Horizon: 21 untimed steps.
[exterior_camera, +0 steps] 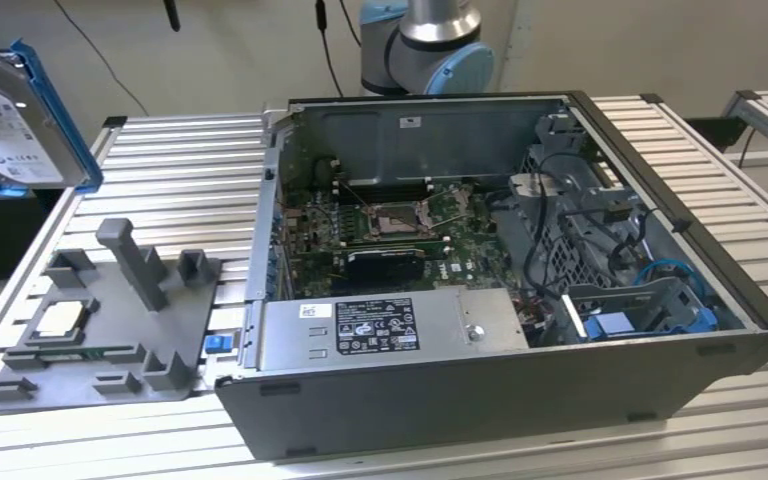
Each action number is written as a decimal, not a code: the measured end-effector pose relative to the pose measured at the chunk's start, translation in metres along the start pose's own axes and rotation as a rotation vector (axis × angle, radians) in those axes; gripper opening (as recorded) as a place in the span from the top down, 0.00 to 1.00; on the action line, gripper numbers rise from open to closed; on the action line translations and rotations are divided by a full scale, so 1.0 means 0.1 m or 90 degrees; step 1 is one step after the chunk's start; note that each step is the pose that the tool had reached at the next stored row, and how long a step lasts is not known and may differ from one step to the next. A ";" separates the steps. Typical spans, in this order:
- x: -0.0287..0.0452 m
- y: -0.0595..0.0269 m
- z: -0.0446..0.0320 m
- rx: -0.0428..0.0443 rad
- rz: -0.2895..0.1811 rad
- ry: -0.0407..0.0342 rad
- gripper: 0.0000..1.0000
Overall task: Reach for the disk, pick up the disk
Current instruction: 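Pick up the disk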
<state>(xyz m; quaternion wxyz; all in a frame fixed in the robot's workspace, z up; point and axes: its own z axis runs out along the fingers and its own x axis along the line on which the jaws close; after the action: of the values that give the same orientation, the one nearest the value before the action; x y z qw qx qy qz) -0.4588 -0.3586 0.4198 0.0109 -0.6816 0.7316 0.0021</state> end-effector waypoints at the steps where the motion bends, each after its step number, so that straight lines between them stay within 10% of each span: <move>1: 0.000 0.000 -0.015 0.0000 0.000 0.0000 1.00; 21: -0.006 -0.004 -0.309 0.0000 0.000 0.0000 1.00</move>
<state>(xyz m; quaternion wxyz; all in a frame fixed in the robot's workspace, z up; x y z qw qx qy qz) -0.4588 -0.3586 0.4507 0.0109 -0.6816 0.7316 0.0021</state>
